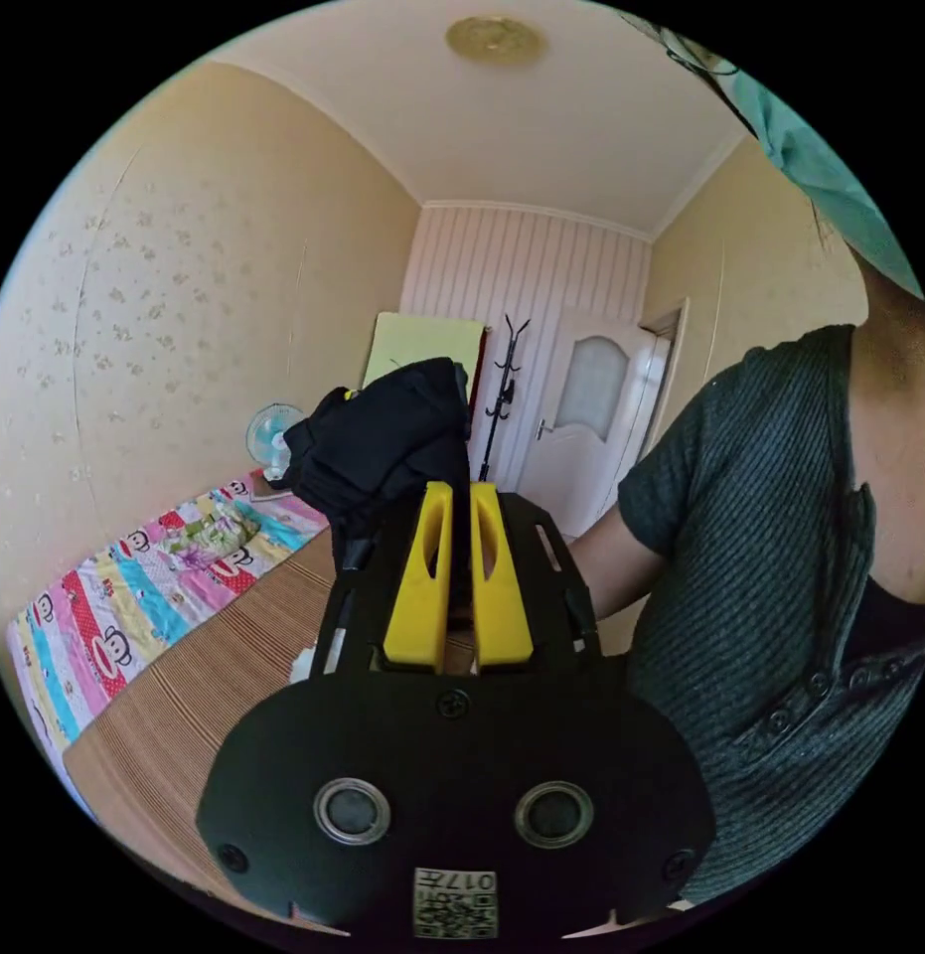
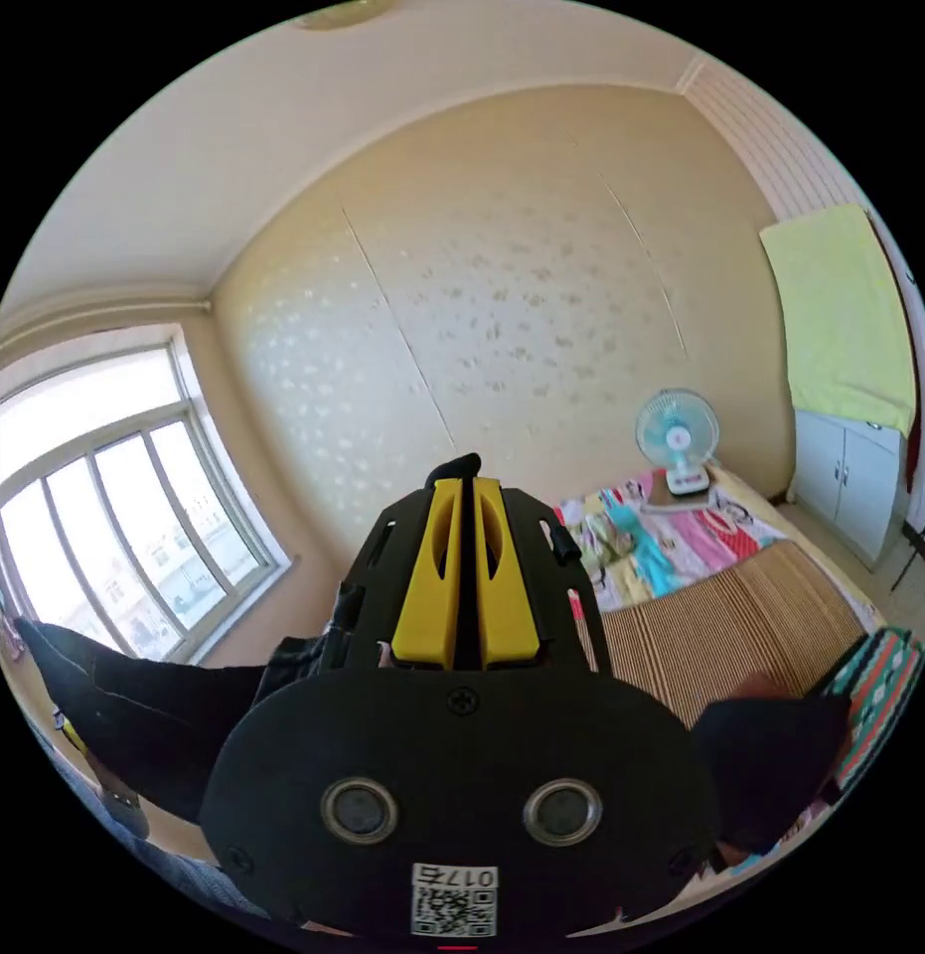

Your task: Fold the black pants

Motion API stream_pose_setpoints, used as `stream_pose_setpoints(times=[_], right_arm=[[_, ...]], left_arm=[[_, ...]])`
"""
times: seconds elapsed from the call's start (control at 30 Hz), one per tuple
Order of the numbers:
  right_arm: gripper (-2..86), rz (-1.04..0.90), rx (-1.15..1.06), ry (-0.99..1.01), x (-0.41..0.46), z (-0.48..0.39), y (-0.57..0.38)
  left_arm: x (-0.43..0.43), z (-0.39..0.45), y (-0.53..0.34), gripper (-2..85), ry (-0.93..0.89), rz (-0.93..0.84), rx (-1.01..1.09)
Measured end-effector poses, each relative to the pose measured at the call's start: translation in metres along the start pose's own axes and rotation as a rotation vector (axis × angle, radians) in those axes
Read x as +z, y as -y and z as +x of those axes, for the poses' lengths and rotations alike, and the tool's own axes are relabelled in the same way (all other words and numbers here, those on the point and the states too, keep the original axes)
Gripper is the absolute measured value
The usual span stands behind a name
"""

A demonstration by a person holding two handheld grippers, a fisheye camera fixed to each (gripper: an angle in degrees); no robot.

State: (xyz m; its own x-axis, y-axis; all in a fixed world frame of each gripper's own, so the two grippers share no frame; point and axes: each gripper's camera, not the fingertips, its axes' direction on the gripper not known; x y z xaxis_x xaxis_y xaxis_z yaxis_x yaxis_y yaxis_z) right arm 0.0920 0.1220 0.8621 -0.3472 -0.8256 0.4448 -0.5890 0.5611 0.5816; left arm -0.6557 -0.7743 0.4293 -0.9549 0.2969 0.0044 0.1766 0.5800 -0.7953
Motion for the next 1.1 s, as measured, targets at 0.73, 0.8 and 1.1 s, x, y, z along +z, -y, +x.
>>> stream_pose_setpoints(times=[0.73, 0.8, 1.1], right_arm=[[7.4, -1.125, -0.291, 0.605, 0.425, -0.428, -0.126], [6.6, -1.354, -0.211, 0.6, 0.433, -0.393, -0.208], [1.0, -1.546, 0.521, 0.405, 0.324, -0.144, -0.283]], left_arm=[[-0.354, -0.099, -0.269, 7.5, 0.917, 0.015, -1.163], [-0.387, -0.1, -0.354, 7.8, 0.837, -0.03, -1.47], [-0.477, -0.206, -0.429, 11.4, 0.641, -0.058, -1.735]])
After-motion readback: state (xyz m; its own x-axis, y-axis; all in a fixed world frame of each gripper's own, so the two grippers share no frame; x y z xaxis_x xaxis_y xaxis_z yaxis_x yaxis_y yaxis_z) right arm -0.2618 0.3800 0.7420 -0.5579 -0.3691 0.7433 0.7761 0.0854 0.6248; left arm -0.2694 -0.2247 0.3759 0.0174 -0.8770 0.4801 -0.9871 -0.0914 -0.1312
